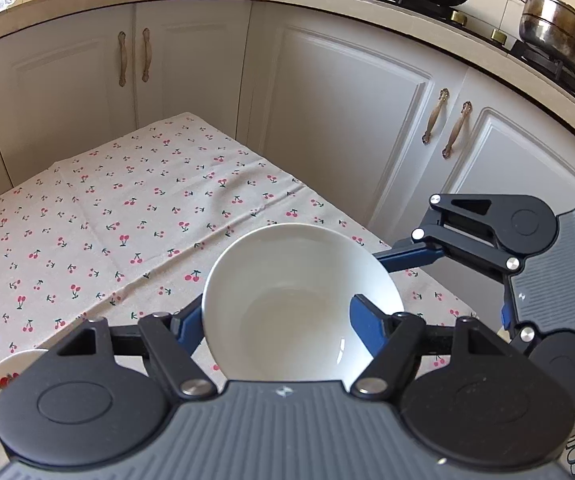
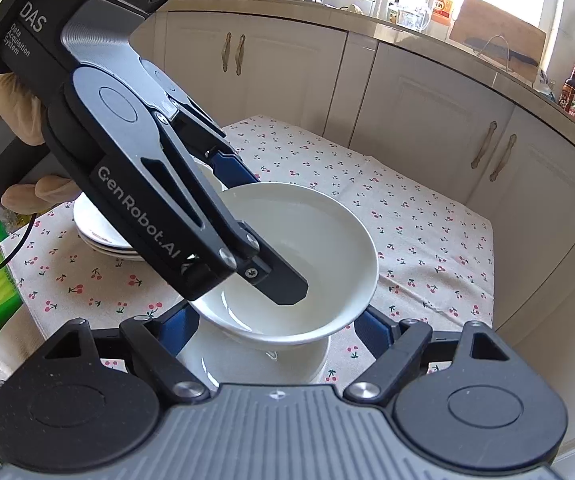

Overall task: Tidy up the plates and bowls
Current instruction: 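Carry the pink-flower bowl over the plate stack with the right tool, then lower the pink-flower bowl onto the plates and open the right tool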

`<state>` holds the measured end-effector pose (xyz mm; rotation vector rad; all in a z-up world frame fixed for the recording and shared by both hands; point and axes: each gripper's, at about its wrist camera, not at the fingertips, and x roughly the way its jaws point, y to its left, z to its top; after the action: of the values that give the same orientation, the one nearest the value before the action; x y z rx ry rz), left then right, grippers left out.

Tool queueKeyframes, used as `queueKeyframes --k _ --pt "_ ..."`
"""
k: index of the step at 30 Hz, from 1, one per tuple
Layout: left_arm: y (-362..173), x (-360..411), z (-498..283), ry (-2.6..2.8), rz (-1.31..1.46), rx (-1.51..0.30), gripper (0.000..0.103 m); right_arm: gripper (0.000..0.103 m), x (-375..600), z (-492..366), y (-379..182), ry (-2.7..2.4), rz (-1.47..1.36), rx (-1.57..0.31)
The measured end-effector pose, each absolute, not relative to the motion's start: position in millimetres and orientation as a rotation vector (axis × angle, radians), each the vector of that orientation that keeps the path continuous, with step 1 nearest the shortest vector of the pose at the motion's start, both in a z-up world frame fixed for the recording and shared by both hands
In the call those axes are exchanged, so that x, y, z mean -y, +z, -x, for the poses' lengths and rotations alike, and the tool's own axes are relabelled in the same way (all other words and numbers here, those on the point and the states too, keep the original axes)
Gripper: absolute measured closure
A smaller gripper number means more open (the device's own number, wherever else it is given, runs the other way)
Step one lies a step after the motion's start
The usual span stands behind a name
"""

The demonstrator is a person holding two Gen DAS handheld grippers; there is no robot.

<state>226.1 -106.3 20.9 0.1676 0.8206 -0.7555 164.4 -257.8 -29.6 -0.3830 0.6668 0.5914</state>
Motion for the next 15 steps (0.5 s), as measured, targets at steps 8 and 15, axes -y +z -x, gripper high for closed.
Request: queueKeyframes --k 8,15 --pt "8.4 107.3 -217.8 -0.783 -0.155 -0.851 0.03 0.015 263.7 -154.2 -39.9 0.596 0.349 -0.708" --pt "0.0 106.6 -215.3 -0.782 -0.153 -0.872 0.03 0.015 264.1 -151.5 -47.4 0.604 0.34 -0.731"
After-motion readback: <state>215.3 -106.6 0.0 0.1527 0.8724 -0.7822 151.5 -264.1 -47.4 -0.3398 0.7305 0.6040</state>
